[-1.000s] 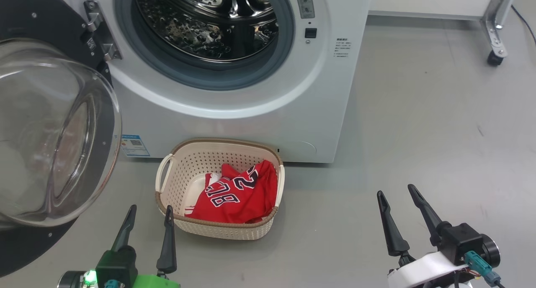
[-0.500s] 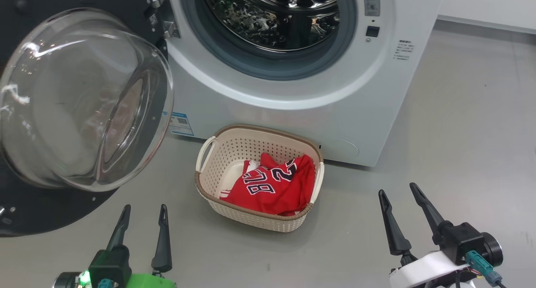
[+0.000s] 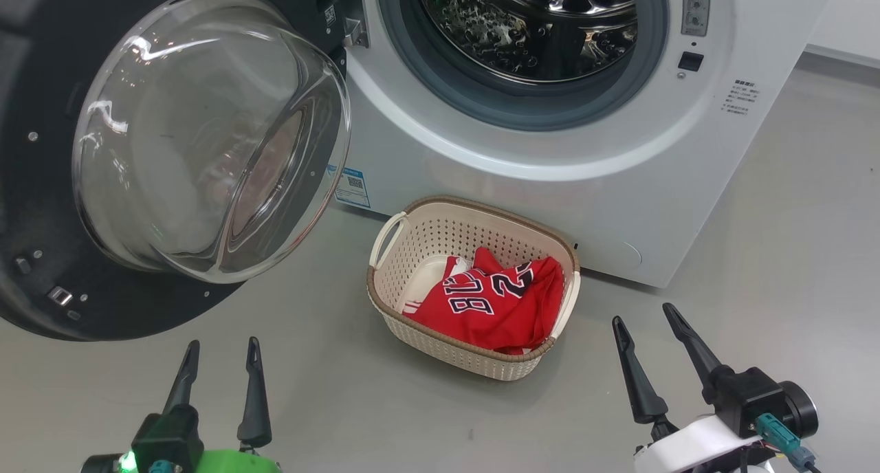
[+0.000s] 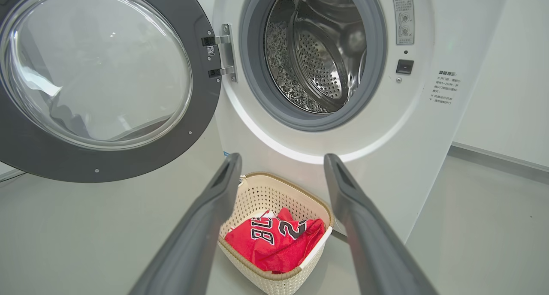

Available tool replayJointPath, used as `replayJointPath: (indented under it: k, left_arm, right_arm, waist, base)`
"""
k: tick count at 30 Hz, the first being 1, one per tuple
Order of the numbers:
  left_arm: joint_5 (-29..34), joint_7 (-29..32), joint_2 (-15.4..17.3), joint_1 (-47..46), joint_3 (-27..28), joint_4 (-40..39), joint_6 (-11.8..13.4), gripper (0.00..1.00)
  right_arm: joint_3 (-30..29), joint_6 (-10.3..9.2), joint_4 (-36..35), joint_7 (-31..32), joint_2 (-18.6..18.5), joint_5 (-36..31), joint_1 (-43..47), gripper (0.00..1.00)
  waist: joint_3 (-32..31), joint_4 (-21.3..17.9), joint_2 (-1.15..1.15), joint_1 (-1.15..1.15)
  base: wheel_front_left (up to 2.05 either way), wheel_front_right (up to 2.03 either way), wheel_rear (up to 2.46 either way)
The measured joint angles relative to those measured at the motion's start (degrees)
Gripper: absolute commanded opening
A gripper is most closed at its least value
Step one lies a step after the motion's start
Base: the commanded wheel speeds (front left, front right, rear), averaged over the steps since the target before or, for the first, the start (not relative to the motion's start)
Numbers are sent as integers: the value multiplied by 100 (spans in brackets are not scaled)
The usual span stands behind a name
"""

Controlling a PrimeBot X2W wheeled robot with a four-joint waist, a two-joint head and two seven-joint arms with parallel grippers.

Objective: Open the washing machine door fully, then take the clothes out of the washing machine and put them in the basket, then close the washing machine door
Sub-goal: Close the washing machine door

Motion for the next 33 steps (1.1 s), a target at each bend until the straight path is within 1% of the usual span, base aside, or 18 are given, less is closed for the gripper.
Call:
replayJointPath:
  k: [11, 12, 13, 14, 15, 16, 17, 25, 28, 30, 33]
  left_arm:
    - [-41, -25, -2, 3, -47, 31, 0, 100]
    - [-41, -34, -2, 4, -51, 31, 0, 96]
    - [-41, -37, -2, 4, -56, 32, 0, 79]
    - [-41, -37, -2, 4, -60, 32, 0, 79]
    - [-41, -37, -2, 4, -66, 32, 0, 40]
    - [-41, -37, -2, 4, -73, 32, 0, 21]
    - [-41, -38, -2, 4, -81, 32, 0, 0]
    - [-52, -42, -2, 4, -219, 26, 0, 0]
    - [-165, -48, -1, 4, -249, -3, 0, 0]
    - [-359, -92, 0, 2, -323, -119, 0, 0]
    - [-1291, -144, -1, -5, -443, -434, 0, 0]
  right_arm:
    - [16, 11, 48, 1, -2, 0, 0, 100]
    - [16, 11, 49, 0, -2, 0, 0, 100]
    - [16, 11, 51, 0, -1, 0, 0, 100]
    - [18, 11, 51, 0, -1, 0, 0, 100]
    - [20, 11, 51, 0, -1, 0, 0, 100]
    - [22, 12, 51, 0, -1, 0, 0, 100]
    - [24, 22, 51, 0, -1, 0, 0, 100]
    - [24, 42, 54, 0, -1, 0, -1, 100]
    - [24, 42, 54, 0, -1, 0, -1, 100]
    - [24, 42, 54, 0, -1, 0, -2, 100]
    - [25, 42, 55, 0, 0, 0, -2, 100]
  waist:
    - [-31, -17, 0, 0]
    - [-36, -22, 0, 0]
    - [-40, -27, 0, 0]
    - [-42, -31, 0, 0]
    - [-43, -34, 0, 0]
    - [-44, -36, 0, 0]
    - [-44, -39, 0, 0]
    - [-49, -43, 0, 0]
    - [-49, -42, 0, 0]
    - [-49, -41, 0, 0]
    - [-41, -42, 0, 0]
  base:
    - [0, 0, 0]
    - [0, 0, 0]
    - [0, 0, 0]
    - [0, 0, 0]
    - [0, 0, 0]
    - [0, 0, 0]
    - [0, 0, 0]
    - [0, 0, 0]
    - [0, 0, 0]
    - [0, 0, 0]
    - [0, 0, 0]
